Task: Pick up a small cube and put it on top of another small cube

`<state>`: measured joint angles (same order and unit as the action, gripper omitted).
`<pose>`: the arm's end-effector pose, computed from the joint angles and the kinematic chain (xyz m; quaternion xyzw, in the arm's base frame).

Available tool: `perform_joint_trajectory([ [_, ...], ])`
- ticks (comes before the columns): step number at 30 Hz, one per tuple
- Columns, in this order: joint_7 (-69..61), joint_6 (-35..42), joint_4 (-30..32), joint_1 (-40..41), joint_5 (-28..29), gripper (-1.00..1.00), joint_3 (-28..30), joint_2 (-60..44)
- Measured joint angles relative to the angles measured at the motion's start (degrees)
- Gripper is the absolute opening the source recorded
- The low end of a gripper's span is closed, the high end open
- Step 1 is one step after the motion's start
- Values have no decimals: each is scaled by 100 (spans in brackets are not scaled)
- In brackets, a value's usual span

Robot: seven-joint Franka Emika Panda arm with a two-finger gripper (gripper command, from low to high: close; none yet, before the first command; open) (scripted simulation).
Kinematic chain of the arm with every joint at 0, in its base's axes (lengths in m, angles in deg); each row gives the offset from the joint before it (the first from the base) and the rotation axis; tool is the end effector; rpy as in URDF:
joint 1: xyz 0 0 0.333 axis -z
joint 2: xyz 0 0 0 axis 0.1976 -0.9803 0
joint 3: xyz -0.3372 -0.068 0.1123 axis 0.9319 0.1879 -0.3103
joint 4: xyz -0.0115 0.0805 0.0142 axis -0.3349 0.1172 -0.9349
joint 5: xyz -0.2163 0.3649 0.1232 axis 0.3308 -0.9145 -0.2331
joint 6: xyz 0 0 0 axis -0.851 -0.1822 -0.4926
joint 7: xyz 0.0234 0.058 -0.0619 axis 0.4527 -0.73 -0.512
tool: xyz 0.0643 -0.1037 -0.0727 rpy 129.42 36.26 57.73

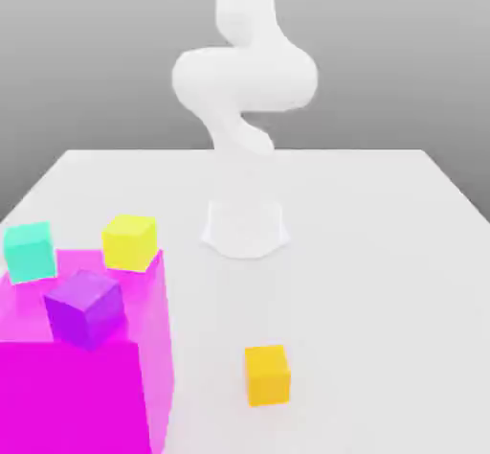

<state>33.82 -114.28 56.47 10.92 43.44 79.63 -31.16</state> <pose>0.4242 0.0031 0.6665 -0.8651 0.3581 -0.3230 0.1380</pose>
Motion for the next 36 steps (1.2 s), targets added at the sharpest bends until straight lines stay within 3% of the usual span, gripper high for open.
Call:
perform_joint_trajectory([
  [20,-334,-2487,2166,-307,0,0,-71,-4207],
  [27,-307,-3634,2082,-340,66,0,-34,-5663],
  [28,-305,-3730,2063,-342,69,-100,-31,-5780],
  [36,-286,-3600,2090,-326,92,-100,-44,-5623],
])
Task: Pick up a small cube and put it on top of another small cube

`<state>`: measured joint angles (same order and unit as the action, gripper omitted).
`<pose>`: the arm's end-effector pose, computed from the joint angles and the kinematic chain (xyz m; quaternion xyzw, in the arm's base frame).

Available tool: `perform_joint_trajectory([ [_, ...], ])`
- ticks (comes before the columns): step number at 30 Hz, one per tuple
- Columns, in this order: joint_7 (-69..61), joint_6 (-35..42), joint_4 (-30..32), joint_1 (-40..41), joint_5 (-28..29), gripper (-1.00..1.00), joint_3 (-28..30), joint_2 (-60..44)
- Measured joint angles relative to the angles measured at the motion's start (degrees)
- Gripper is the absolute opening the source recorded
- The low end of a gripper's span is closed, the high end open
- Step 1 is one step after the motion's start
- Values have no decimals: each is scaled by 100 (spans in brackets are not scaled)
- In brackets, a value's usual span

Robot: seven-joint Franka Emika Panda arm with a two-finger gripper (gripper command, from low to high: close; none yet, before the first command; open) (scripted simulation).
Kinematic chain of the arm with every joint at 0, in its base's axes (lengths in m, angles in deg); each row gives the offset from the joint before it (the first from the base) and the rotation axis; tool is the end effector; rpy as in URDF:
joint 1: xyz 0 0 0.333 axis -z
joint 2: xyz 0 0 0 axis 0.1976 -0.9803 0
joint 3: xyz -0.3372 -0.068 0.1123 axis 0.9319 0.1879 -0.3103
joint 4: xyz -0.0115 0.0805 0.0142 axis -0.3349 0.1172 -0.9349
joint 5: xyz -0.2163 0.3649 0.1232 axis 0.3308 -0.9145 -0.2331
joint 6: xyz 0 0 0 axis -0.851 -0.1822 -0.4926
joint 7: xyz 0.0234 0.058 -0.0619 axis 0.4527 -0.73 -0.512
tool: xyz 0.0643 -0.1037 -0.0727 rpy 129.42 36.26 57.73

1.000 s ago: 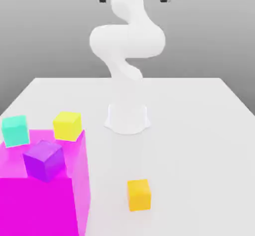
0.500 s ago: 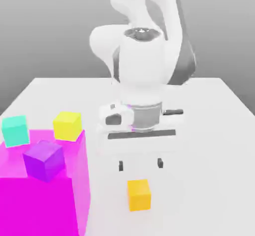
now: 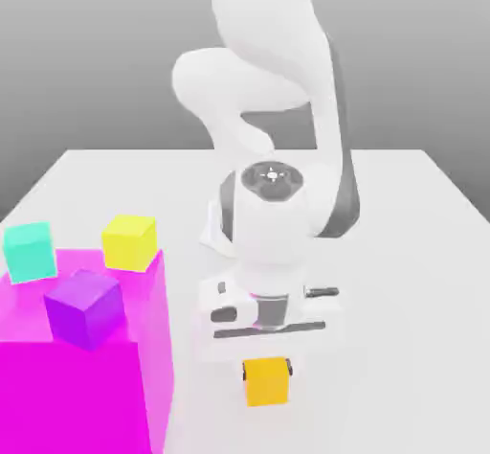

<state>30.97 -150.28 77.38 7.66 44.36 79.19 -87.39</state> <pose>0.4136 0.0309 0.1025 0.9466 -0.3224 0.0000 0.0002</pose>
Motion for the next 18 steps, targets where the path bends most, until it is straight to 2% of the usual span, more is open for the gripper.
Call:
perform_joint_trajectory([
  [6,-113,948,105,28,-4,-100,-45,1129],
  [11,237,1959,-521,208,325,-100,125,1865],
  [18,1922,3702,-1345,825,609,-100,229,2860],
])
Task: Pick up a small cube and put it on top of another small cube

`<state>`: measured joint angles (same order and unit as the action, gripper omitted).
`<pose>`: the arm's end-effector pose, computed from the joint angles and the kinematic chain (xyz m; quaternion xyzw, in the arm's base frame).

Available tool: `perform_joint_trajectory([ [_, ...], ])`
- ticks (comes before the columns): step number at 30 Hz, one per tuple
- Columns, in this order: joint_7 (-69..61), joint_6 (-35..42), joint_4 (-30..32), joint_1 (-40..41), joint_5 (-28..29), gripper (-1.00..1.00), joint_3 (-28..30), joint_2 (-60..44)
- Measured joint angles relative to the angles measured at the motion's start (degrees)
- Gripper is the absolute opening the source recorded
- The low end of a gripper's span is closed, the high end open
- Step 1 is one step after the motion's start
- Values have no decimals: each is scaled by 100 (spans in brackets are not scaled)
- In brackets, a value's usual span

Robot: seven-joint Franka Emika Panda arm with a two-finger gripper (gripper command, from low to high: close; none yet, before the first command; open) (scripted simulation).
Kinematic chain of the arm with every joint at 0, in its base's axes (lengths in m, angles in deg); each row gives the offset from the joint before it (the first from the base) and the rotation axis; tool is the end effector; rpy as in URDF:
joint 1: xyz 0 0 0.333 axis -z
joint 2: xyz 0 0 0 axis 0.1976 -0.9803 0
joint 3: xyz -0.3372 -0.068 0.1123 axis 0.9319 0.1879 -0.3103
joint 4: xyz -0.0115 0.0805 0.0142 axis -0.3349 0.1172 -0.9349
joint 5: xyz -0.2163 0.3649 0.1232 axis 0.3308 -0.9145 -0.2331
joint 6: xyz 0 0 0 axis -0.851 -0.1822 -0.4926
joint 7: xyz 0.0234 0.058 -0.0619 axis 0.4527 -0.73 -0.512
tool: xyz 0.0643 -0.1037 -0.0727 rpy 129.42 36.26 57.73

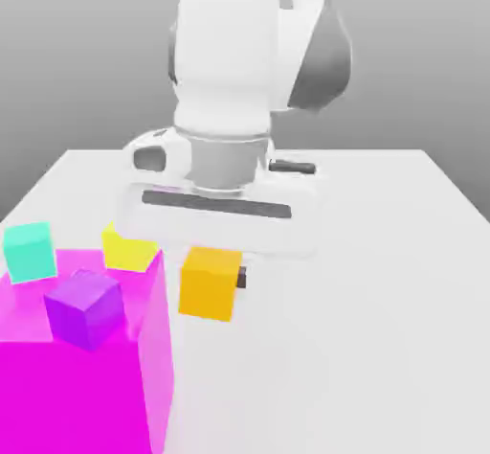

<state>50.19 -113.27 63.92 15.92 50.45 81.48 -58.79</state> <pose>0.4850 -0.0595 0.3633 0.8485 -0.5257 0.0580 0.0160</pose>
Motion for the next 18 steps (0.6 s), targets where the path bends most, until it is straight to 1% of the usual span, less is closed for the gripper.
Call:
perform_joint_trajectory([
  [4,1080,863,-298,374,-71,-100,40,445],
  [10,2621,1905,-550,868,-407,-100,122,960],
  [12,2813,1718,-358,912,-520,-100,165,892],
  [14,2854,1297,-70,932,-552,-100,177,742],
  [15,2860,1093,65,937,-559,100,179,668],
  [18,2860,1093,65,937,-559,100,179,668],
])
